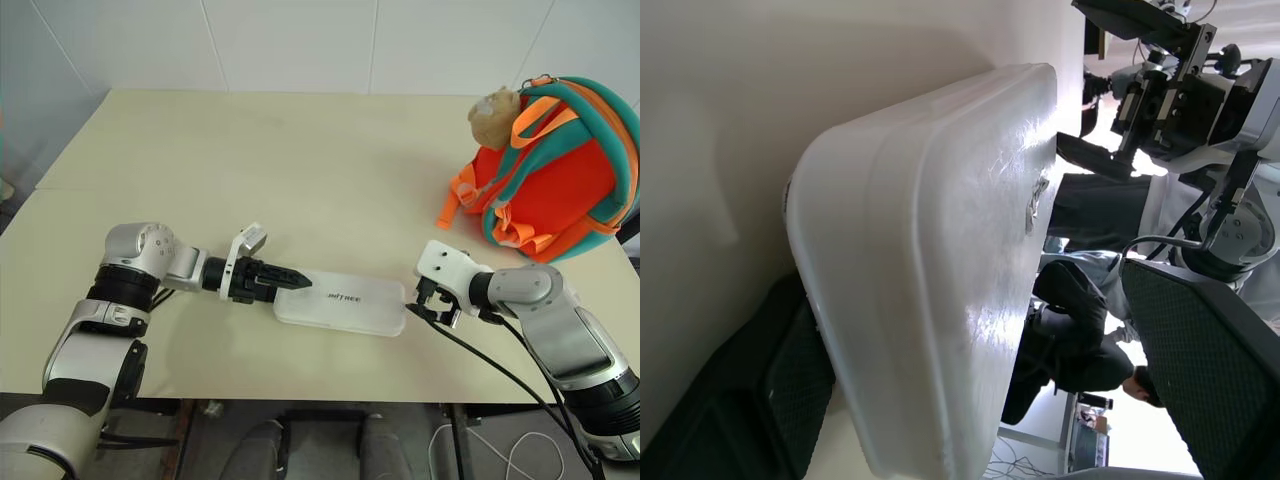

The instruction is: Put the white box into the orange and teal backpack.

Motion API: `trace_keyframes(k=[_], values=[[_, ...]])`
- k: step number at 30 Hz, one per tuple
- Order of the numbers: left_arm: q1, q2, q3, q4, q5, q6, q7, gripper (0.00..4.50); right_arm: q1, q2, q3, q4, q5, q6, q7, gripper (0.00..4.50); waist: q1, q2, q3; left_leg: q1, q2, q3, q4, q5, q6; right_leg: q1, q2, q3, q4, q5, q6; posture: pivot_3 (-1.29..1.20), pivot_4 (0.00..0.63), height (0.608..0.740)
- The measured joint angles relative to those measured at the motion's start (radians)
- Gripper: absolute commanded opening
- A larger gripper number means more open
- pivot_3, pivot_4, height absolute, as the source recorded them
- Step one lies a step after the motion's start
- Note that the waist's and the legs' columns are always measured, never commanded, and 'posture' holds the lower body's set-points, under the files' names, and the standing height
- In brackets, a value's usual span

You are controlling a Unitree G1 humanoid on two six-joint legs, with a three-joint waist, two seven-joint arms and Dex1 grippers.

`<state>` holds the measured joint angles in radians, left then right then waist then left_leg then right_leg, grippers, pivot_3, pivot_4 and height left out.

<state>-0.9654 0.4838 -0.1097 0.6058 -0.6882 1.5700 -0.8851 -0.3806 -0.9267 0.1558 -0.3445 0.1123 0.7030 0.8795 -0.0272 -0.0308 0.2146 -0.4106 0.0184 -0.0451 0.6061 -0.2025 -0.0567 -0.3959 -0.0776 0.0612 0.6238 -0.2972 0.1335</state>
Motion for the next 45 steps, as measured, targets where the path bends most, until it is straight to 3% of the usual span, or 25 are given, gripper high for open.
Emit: trace_keyframes(k=[7, 10, 21, 31, 37, 45], values=[[0.072, -0.035, 0.034, -0.069, -0.003, -0.068, -0.009, 1.87, 0.0, 0.0, 0.0, 0.0, -0.008, 0.011, -0.003, 4.5, 0.0, 0.0, 0.0, 0.0, 0.0, 0.0, 0.0, 0.0, 0.0, 0.0, 0.0, 0.0, 0.0, 0.0, 0.0, 0.0, 0.15, 0.74], [0.082, -0.043, 0.071, -0.115, -0.018, -0.077, -0.019, 1.3, 0.0, 0.0, -0.001, 0.0, -0.013, 0.02, -0.006, 4.5, 0.001, 0.0, 0.0, 0.0, 0.0, 0.0, 0.0, 0.0, 0.0, 0.001, 0.0, 0.0, 0.0, 0.0, 0.0, 0.0, 0.15, 0.74], [0.158, -0.046, 0.093, -0.208, -0.019, -0.105, -0.03, 1.27, 0.012, 0.0, -0.025, -0.008, 0.0, 0.035, -0.009, 4.5, 0.0, 0.0, 0.0, 0.002, 0.0, 0.0, 0.0, 0.0, 0.0, 0.002, 0.0, 0.0, 0.0, 0.0, 0.0, 0.0, 0.15, 0.74], [0.164, 0.044, 0.013, -0.247, -0.025, -0.12, -0.122, 1.27, 0.083, -0.009, -0.239, -0.024, 0.055, 0.098, -0.053, 4.5, -0.001, 0.0, 0.0, 0.002, 0.0, 0.0, -0.001, 0.0, 0.0, 0.002, 0.0, 0.0, -0.002, -0.001, -0.003, 0.0, 0.15, 0.74], [0.148, 0.091, 0.039, -0.263, -0.033, -0.106, -0.131, 1.27, 0.026, 0.123, -0.44, -0.047, 0.112, 0.249, -0.216, 4.5, 0.0, 0.0, 0.0, 0.002, 0.0, 0.0, -0.001, 0.0, 0.0, 0.002, -0.001, 0.0, -0.001, -0.002, -0.004, 0.0, 0.15, 0.74], [0.059, 0.083, 0.238, -0.228, -0.087, -0.079, -0.117, 1.27, -0.15, 0.29, -0.491, 0.132, 0.109, 0.207, -0.423, 4.5, -0.001, 0.0, 0.0, 0.001, 0.0, 0.0, -0.002, 0.0, 0.0, 0.001, -0.001, 0.0, -0.002, -0.001, -0.002, 0.0, 0.15, 0.74]])
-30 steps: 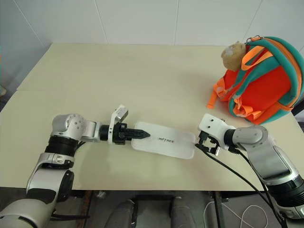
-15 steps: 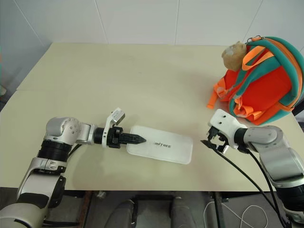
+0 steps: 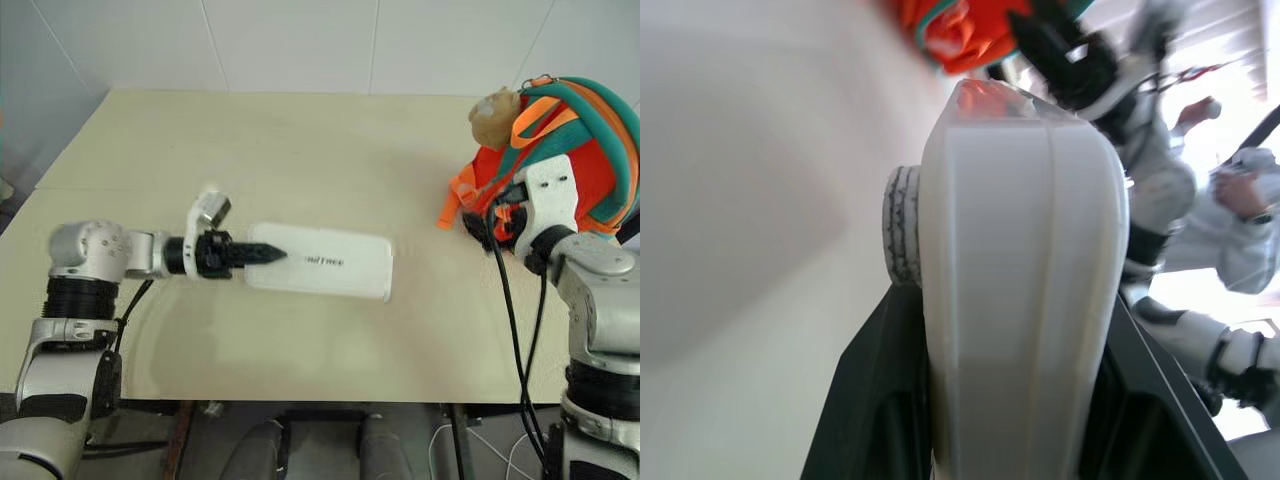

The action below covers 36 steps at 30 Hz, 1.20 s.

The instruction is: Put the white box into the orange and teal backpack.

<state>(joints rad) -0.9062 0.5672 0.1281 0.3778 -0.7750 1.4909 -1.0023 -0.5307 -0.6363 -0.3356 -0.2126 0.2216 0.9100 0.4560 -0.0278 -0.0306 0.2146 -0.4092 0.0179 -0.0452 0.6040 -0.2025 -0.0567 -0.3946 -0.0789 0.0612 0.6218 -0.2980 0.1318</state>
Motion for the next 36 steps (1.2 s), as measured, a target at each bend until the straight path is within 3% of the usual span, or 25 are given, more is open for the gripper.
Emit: trace_keyframes(k=[11, 27, 36], values=[[-0.013, -0.029, 0.148, -0.021, -0.067, 0.084, 0.089, 1.27, -0.125, 0.064, -0.001, 0.366, -0.035, -0.282, -0.155, 4.5, -0.004, 0.0, 0.0, 0.001, 0.0, 0.0, -0.006, 0.001, -0.001, -0.002, 0.0, 0.0, 0.0, 0.0, 0.002, 0.0, 0.15, 0.74], [0.016, -0.045, 0.209, -0.056, -0.098, 0.123, 0.161, 1.27, 0.041, -0.017, -0.076, 0.11, 0.09, -0.167, -0.084, 4.5, -0.004, 0.0, 0.0, 0.001, 0.0, 0.0, -0.006, 0.001, -0.001, -0.002, 0.0, 0.0, 0.0, 0.0, 0.002, 0.0, 0.15, 0.74], [0.013, -0.057, 0.208, -0.048, -0.098, 0.12, 0.163, 1.27, -0.045, -0.018, -0.098, 0.279, 0.107, -0.255, -0.064, 4.5, -0.004, 0.0, 0.0, 0.001, 0.0, 0.001, -0.006, 0.001, -0.001, -0.002, 0.0, 0.0, 0.0, 0.0, 0.002, 0.0, 0.15, 0.74]])
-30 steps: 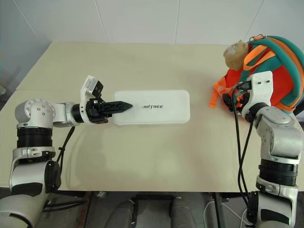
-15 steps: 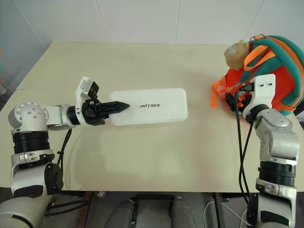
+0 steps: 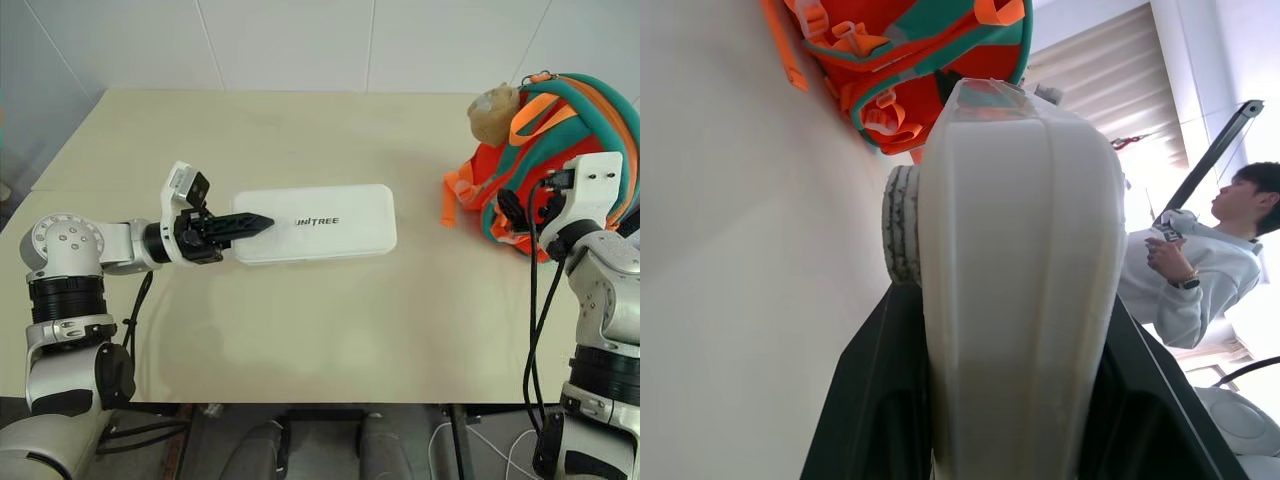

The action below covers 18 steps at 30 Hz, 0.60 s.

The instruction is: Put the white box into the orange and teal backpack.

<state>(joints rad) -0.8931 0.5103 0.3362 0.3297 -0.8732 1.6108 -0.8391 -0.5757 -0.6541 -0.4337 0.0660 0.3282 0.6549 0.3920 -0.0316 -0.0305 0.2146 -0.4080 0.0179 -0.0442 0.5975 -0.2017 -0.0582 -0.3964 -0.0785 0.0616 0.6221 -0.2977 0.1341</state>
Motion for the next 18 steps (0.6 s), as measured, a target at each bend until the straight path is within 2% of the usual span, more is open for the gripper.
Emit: trace_keyframes(k=[9, 12, 18], values=[[-0.002, 0.002, 0.008, 0.001, 0.0, -0.007, 0.012, 1.27, -0.231, 0.029, 0.059, 0.376, -0.001, -0.209, 0.048, 4.5, -0.004, 0.0, 0.0, 0.0, 0.0, 0.0, -0.002, 0.0, -0.001, 0.0, 0.0, 0.0, -0.001, 0.0, 0.0, 0.0, 0.15, 0.74], [-0.001, 0.002, 0.016, 0.001, 0.0, -0.007, 0.02, 1.27, -0.273, 0.038, 0.095, 0.476, -0.025, -0.259, 0.053, 3.9, -0.003, 0.0, 0.0, 0.0, 0.0, 0.0, -0.002, 0.0, -0.001, 0.0, 0.0, 0.0, -0.002, 0.0, 0.0, 0.0, 0.15, 0.74], [0.0, 0.016, 0.042, 0.0, 0.0, -0.008, 0.039, 1.27, -0.316, 0.05, 0.126, 0.516, -0.033, -0.281, 0.058, 1.88, -0.006, 0.0, 0.0, 0.0, 0.0, 0.0, -0.003, 0.001, -0.002, 0.0, 0.0, 0.0, -0.001, 0.0, 0.0, 0.0, 0.15, 0.74]])
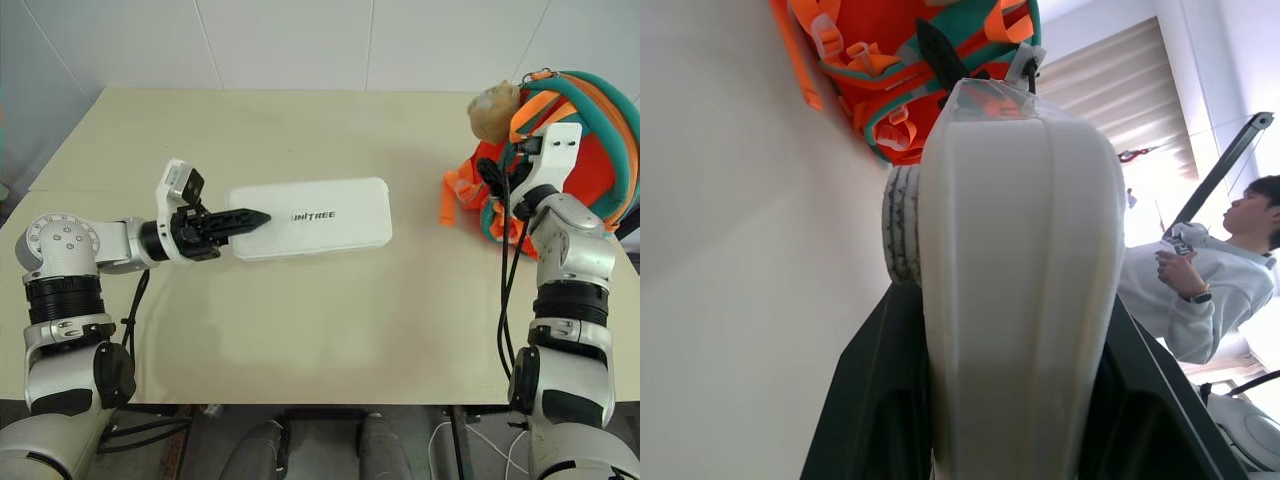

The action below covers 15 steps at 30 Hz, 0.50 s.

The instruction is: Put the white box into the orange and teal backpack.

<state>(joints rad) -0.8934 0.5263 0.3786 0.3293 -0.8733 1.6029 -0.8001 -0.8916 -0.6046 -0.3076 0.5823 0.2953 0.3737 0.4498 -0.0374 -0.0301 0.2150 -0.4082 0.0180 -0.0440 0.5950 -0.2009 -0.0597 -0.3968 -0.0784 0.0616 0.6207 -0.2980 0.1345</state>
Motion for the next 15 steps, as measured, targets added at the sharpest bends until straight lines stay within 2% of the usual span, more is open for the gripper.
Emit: trace_keyframes(k=[5, 6, 15], values=[[-0.002, 0.046, 0.013, 0.019, 0.007, -0.039, 0.002, 1.27, 0.003, 0.013, 0.023, -0.138, 0.039, 0.088, 0.027, 0.2, -0.011, 0.001, 0.0, 0.0, 0.0, 0.0, 0.0, 0.001, -0.001, -0.001, 0.0, 0.0, 0.001, 0.0, 0.0, 0.0, 0.15, 0.74], [-0.006, 0.056, 0.014, 0.035, 0.011, -0.054, 0.001, 1.27, 0.004, 0.018, 0.025, -0.183, 0.051, 0.113, 0.033, 0.0, -0.015, 0.001, 0.0, 0.0, 0.0, 0.0, -0.001, 0.001, -0.001, -0.001, 0.0, 0.0, 0.001, 0.0, 0.0, 0.0, 0.15, 0.74], [-0.093, 0.181, -0.042, 0.216, 0.086, -0.234, -0.065, 1.27, 0.059, 0.032, 0.074, -0.619, 0.254, 0.431, 0.09, 0.0, -0.016, 0.001, 0.001, -0.004, 0.0, 0.0, -0.002, 0.001, -0.001, -0.007, 0.0, 0.0, 0.002, 0.0, 0.0, 0.0, 0.15, 0.74]])
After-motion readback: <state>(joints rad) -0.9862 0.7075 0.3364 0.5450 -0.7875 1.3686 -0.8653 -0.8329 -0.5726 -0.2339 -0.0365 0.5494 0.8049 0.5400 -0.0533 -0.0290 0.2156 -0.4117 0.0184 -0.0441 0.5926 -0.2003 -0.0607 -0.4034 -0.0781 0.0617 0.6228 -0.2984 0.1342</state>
